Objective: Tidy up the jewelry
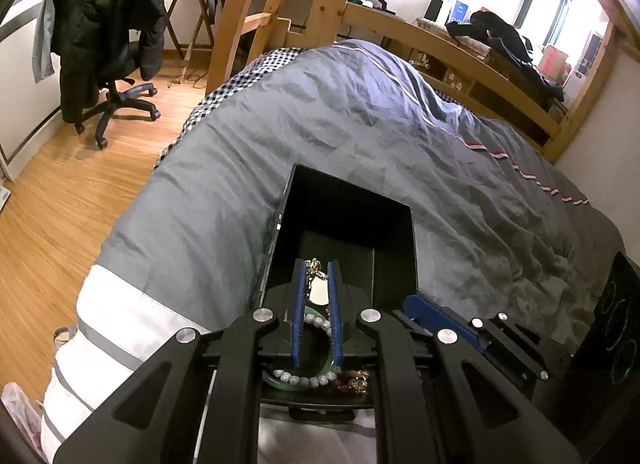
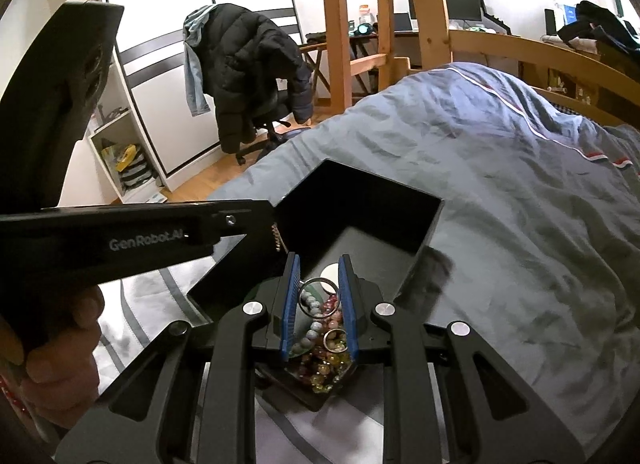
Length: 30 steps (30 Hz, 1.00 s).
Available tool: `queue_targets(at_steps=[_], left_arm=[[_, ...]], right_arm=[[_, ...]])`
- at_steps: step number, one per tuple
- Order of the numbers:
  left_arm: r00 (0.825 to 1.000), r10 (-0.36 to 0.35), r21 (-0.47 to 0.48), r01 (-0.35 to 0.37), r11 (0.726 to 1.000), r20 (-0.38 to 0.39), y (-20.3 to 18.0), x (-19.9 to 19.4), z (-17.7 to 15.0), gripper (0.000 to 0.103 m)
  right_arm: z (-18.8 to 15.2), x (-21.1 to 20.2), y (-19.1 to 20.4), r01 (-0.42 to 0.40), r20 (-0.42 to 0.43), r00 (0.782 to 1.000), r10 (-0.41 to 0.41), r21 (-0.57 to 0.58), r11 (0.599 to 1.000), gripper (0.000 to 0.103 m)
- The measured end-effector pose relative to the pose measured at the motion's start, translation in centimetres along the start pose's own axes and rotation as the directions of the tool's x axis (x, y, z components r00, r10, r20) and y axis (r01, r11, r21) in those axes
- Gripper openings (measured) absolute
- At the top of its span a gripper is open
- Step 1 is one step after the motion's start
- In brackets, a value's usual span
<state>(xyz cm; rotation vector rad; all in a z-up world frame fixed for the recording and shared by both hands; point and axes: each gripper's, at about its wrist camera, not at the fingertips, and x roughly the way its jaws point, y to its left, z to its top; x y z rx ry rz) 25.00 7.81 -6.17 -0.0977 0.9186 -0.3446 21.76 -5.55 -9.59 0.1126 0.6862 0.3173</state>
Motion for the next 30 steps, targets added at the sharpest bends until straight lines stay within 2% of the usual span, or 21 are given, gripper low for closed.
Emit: queue_targets(at_steps=[7, 9, 13, 14, 15, 16, 18, 19, 21, 24, 27, 30], left_arm=[[1.000, 0.012, -0.024, -0.012, 1.000, -0.003, 0.4, 0.3, 0.0, 0.013], [1.000, 0.014, -0.027, -0.014, 1.000, 0.004, 0.5, 0.1, -0.1, 0.035], [1.000, 0.013, -0.019, -0.012, 1.000, 0.020, 0.3, -0.2, -0.1, 0.041], [1.000, 0.017, -0.019, -0.017, 1.000, 0.022, 0.3, -0.2, -0.1, 0.047], [0.999, 0.022, -0.022, -0.022, 1.000, 0.027, 0.3, -0.3, -0.1, 0.056], [0.999, 0.024, -0.033, -0.022, 0.999, 0.036, 0.4, -0.5, 0.0, 0.062], [0.998, 0.028, -0.061, -0.024, 0.998, 0.061, 0.6, -1.2, 0.3, 0.067], [0.997, 0.027, -0.072, -0.022, 0.997, 0.070, 0.8, -1.5, 0.4, 0.069], [0.994, 0.029, -0.103, -0.018, 0.994, 0.104, 0.9, -2.7, 0.5, 0.083], [0.986, 0.103, -0.088, -0.092, 0.992, 0.131, 0.3, -4.1, -0.1, 0.085], [0.971, 0.186, -0.085, -0.175, 0.981, 0.149, -0.1, -5.8, -0.9, 0.091], [0.968, 0.193, -0.071, -0.184, 0.980, 0.158, -0.6, -8.0, -1.7, 0.092]], right_arm=[[-0.2, 0.6, -0.2, -0.011, -0.012, 1.000, 0.011, 0.015, 1.000, 0.021], [-0.3, 0.7, -0.3, -0.021, -0.016, 1.000, 0.022, 0.026, 0.999, 0.021], [-0.3, 0.9, -0.4, -0.031, -0.022, 0.999, 0.032, 0.031, 0.999, 0.023], [-0.3, 0.9, -0.4, -0.030, -0.022, 0.999, 0.031, 0.031, 0.999, 0.025], [-0.3, 0.8, -0.4, -0.024, -0.017, 1.000, 0.024, 0.031, 0.999, 0.038], [-0.4, 0.6, -0.4, -0.020, -0.009, 1.000, 0.020, 0.035, 0.999, 0.064], [-0.6, -0.4, -0.5, 0.000, 0.038, 0.999, -0.002, 0.052, 0.999, 0.089], [-0.6, -1.2, -0.6, 0.026, 0.061, 0.998, -0.029, 0.060, 0.998, 0.092], [-0.4, -2.2, -0.8, 0.054, 0.071, 0.996, -0.059, 0.080, 0.995, 0.094], [-0.2, -4.3, -1.2, 0.090, 0.101, 0.990, -0.102, 0.120, 0.989, 0.099], [0.2, -6.5, -1.2, 0.110, 0.115, 0.985, -0.125, 0.133, 0.985, 0.099], [0.4, -9.0, -0.5, 0.128, 0.120, 0.982, -0.143, 0.122, 0.984, 0.099]])
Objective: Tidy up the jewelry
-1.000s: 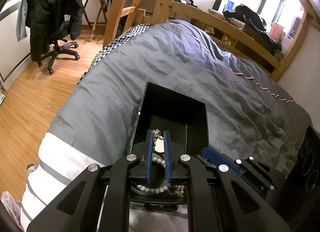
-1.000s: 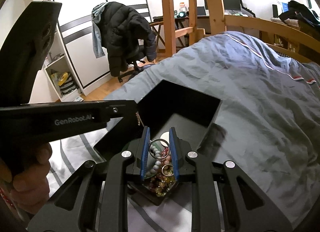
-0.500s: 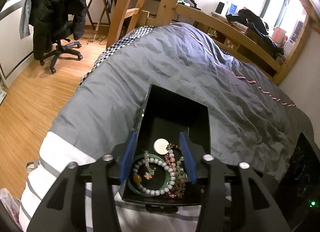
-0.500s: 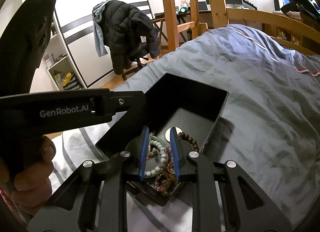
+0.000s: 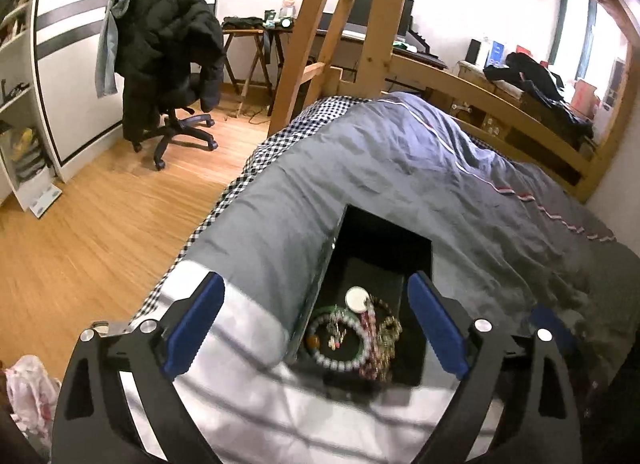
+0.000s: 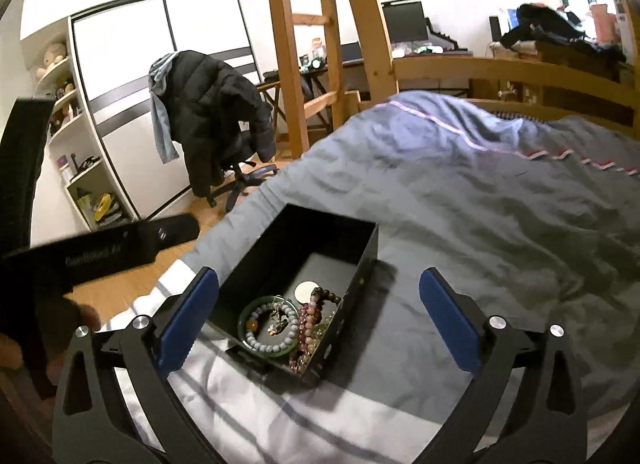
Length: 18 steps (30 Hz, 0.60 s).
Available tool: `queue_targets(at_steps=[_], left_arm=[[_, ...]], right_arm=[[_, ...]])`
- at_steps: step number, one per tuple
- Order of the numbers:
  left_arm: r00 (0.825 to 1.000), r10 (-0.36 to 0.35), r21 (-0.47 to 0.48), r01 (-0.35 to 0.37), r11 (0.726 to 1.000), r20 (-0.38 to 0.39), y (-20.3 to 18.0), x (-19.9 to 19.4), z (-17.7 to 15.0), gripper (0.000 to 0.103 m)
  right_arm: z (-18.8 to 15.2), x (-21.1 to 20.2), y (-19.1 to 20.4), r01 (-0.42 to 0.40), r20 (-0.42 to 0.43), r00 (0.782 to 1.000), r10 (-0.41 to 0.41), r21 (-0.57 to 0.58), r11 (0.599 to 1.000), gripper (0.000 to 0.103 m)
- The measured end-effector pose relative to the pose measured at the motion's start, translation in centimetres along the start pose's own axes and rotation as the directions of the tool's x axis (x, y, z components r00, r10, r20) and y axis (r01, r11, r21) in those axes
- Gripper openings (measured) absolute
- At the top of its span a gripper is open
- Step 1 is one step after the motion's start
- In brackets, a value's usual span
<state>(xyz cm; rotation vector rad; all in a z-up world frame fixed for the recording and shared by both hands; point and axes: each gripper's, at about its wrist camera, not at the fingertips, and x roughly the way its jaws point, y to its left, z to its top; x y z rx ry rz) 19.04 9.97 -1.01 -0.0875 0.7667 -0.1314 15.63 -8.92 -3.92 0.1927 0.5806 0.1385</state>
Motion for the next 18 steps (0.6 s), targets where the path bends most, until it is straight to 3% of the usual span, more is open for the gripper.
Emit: queue_targets(at_steps=[9, 18], left_arm=[[0.993, 0.096, 0.142, -0.104, 0.984, 0.063, -1.6, -7.9, -3.7, 0.094], [0.982, 0.176, 0.197, -0.186, 0.963, 0.068, -2.1, -9.7, -8.5, 0.094]], right_arm=[[-0.3, -7.1, 1.0, 0.029, -0.030, 0.999, -0.030, -0.020, 0.999, 0.099], [-3.2, -10.6, -0.9, 0.014, -0.056, 0.998, -0.016, -0.032, 0.999, 0.099]])
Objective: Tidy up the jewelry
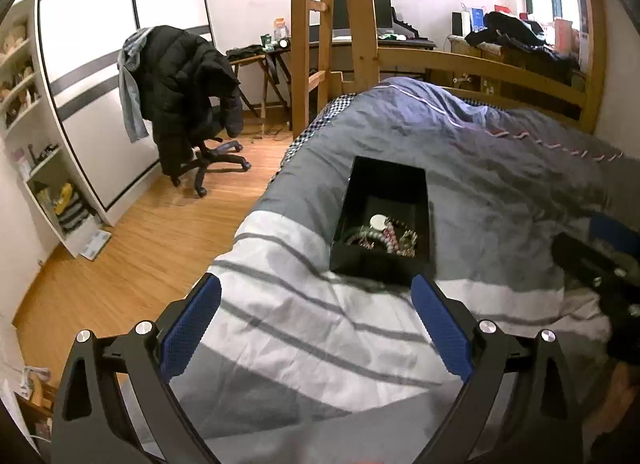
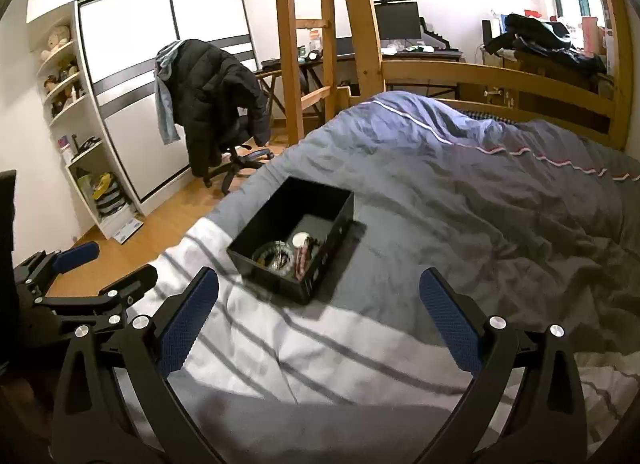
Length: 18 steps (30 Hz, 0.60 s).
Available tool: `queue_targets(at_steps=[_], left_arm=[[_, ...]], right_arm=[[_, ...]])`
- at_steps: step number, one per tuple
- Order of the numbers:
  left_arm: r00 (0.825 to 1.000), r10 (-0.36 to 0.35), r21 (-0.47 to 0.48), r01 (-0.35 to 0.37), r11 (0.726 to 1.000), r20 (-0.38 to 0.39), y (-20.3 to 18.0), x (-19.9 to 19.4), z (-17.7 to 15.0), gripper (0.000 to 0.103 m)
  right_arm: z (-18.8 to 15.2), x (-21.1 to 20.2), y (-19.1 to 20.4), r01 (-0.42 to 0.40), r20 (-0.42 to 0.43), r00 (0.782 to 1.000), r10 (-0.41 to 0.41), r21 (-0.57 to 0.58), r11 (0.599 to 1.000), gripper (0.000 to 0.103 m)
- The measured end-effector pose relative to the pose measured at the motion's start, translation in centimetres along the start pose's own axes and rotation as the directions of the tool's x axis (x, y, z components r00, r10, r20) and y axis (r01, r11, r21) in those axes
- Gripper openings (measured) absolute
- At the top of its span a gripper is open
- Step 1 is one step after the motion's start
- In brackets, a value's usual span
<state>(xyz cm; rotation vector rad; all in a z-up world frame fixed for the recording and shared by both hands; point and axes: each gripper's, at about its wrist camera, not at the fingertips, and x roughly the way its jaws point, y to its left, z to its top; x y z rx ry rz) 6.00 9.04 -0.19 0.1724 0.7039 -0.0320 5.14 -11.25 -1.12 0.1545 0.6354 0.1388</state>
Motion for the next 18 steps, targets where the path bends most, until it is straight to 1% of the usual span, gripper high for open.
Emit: queue_targets(at_steps=[2, 3, 7, 10, 11, 13, 14, 18], left_arm=[[0.999, 0.039, 0.013, -0.040, 0.999, 0.025, -0.5, -0.2, -0.8, 0.094], [0.999, 0.044, 0.016, -0.045, 0.999, 0.031, -0.7, -0.2, -1.1, 0.095], [1.000, 0.017, 0.040, -0.018, 0.999, 0.026, -1.3, 0.1, -1.9, 0.095], [1.000, 0.000, 0.029, -0.001, 1.000, 0.029, -1.0, 0.1, -2.1, 0.095], [1.000, 0.002, 0.014, -0.003, 1.000, 0.030, -0.6, 0.3, -2.2, 0.095], [0.998, 0.050, 0.002, -0.050, 0.999, 0.032, -0.4, 0.6, -2.5, 0.095], [0.998, 0.052, 0.001, -0.052, 0.999, 0.034, -0.5, 0.6, -2.5, 0.095], [0.999, 0.018, -0.023, -0.017, 1.000, 0.052, 0.0, 0.2, -2.5, 0.095]], right_arm=[[-0.6, -0.3, -0.4, 0.009, 0.003, 1.000, -0.009, -0.006, 1.000, 0.099], [-0.8, -0.5, -0.5, 0.017, 0.006, 1.000, -0.017, -0.008, 1.000, 0.099], [-1.0, -1.2, -1.2, -0.010, 0.027, 1.000, 0.010, -0.009, 1.000, 0.099], [-0.9, -1.3, -1.1, 0.006, 0.034, 0.999, -0.005, -0.039, 0.999, 0.099], [-0.9, -1.3, -1.0, 0.008, 0.034, 0.999, -0.007, -0.045, 0.999, 0.099], [-1.0, -1.2, -0.9, 0.010, 0.033, 0.999, -0.008, -0.051, 0.999, 0.099], [-1.1, -1.0, -0.9, 0.013, 0.027, 1.000, -0.011, -0.048, 0.999, 0.099], [-1.3, -0.9, -0.8, 0.022, 0.007, 1.000, -0.022, -0.039, 0.999, 0.099]])
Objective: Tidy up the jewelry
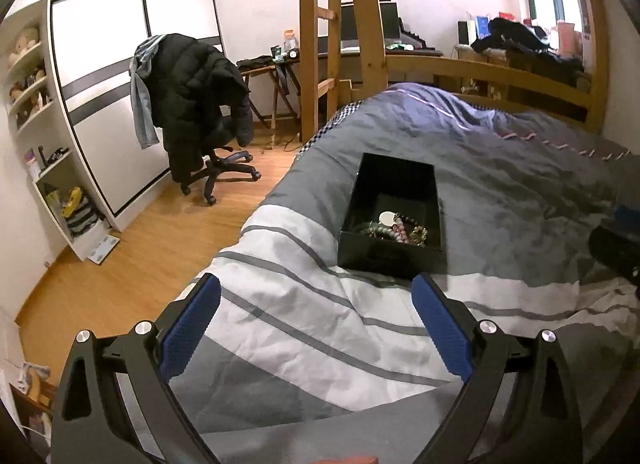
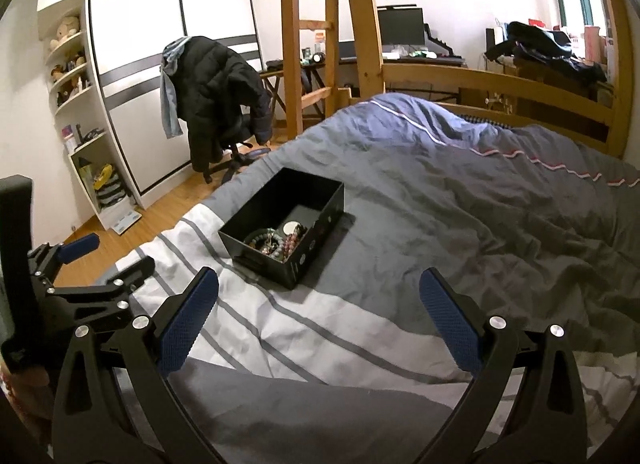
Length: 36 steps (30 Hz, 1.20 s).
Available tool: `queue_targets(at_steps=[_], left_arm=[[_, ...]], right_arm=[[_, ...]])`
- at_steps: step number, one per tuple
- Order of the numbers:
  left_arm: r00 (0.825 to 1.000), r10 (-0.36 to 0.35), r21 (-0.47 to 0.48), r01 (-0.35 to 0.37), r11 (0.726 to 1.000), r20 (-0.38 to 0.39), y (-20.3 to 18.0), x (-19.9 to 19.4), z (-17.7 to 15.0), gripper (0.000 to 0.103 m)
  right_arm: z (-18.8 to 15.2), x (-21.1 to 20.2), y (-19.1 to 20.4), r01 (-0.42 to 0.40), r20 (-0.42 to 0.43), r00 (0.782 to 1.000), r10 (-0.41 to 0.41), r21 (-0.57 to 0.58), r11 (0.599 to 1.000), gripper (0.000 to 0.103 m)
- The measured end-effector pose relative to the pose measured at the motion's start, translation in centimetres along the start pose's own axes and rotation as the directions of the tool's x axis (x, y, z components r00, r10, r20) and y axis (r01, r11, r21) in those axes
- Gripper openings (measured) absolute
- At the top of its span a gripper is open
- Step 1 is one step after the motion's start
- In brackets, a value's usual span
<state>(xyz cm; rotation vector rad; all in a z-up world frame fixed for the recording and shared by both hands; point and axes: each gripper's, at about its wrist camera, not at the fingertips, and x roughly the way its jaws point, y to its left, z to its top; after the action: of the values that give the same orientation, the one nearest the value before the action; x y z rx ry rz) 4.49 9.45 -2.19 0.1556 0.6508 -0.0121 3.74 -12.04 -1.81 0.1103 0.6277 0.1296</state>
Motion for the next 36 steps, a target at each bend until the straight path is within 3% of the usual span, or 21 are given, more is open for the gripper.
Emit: queue_targets(at_steps=[5, 36], left_arm=[[0.999, -0.043, -0.031, 0.042, 0.999, -0.031, 0.6, 0.5, 0.0, 0.095], [0.998, -0.059, 0.058, 0.061, 0.996, -0.028, -0.8, 0.4, -0.3, 0.096]], right_arm=[[0.0, 0.3, 0.2, 0.004, -0.016, 1.000, -0.004, 0.002, 1.000, 0.099], [-0.8, 1.3, 0.0, 0.010, -0.051, 0.999, -0.010, 0.007, 1.000, 0.099]])
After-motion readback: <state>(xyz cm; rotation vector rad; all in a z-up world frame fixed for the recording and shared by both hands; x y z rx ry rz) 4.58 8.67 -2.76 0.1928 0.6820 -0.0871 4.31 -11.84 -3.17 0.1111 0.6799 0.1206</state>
